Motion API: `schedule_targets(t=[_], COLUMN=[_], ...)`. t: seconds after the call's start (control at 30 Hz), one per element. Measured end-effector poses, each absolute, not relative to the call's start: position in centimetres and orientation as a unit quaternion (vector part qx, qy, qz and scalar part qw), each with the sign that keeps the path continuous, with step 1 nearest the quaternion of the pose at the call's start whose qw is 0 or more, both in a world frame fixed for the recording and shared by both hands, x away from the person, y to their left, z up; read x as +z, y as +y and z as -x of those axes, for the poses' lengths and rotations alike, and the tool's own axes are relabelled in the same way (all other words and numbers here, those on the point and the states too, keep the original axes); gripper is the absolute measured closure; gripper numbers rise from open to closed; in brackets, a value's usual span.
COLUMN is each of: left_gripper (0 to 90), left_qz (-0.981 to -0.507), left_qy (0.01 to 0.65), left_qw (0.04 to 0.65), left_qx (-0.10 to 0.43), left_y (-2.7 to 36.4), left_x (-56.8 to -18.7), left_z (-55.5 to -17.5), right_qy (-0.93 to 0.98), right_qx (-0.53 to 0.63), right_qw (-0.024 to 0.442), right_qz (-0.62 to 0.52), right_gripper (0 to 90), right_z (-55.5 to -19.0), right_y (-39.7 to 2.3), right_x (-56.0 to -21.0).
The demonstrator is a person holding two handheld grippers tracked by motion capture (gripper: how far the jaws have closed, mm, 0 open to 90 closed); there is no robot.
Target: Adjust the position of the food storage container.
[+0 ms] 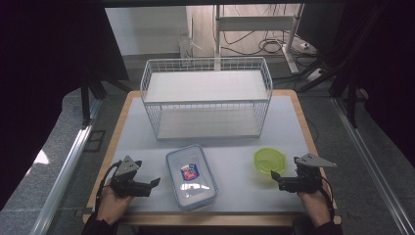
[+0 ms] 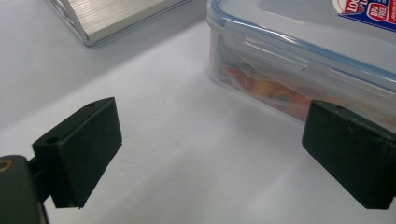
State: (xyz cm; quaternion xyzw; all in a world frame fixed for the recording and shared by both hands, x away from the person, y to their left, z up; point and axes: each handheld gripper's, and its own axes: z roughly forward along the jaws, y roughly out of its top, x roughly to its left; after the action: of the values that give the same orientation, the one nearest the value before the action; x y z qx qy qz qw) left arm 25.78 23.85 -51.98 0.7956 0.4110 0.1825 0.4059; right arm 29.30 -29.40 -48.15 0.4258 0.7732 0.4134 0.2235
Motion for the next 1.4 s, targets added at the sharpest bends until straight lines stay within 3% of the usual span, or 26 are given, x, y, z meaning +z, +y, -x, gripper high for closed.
schedule_targets(t=[0.57, 0.83, 0.97, 1.03, 1.1, 1.27, 1.4], left_gripper=[4.1, 1.6, 8.3, 23.3, 29.3, 40.6, 42.1], left_qz=[-0.796, -0.813, -0.811, -0.823, -0.826, -0.839, -0.848], left_qy=[0.396, 0.389, 0.384, 0.36, 0.351, 0.316, 0.296], left_qw=[0.418, 0.401, 0.422, 0.428, 0.431, 0.437, 0.436], left_qx=[0.187, 0.164, 0.13, 0.101, 0.091, 0.069, 0.062], left_y=[23.7, 23.2, 23.0, 22.8, 22.7, 22.0, 21.6], left_x=[-52.1, -52.2, -52.0, -51.9, -51.8, -51.7, -51.8], left_z=[-25.7, -25.6, -25.6, -25.3, -25.3, -24.9, -24.8], right_qy=[0.781, 0.78, 0.778, 0.776, 0.777, 0.781, 0.781], right_qx=[0.39, 0.396, 0.399, 0.401, 0.401, 0.401, 0.408], right_qw=[0.236, 0.236, 0.239, 0.238, 0.238, 0.231, 0.227], right_qz=[-0.426, -0.423, -0.423, -0.424, -0.424, -0.42, -0.414], right_gripper=[0.0, 0.0, 0.0, 0.1, 1.0, 7.1, 13.5], right_z=[-29.4, -29.2, -29.0, -28.9, -28.9, -28.8, -28.6], right_y=[-28.8, -28.7, -28.6, -28.5, -28.4, -28.2, -28.1], right_x=[-48.1, -47.9, -47.5, -47.3, -47.3, -47.2, -47.0])
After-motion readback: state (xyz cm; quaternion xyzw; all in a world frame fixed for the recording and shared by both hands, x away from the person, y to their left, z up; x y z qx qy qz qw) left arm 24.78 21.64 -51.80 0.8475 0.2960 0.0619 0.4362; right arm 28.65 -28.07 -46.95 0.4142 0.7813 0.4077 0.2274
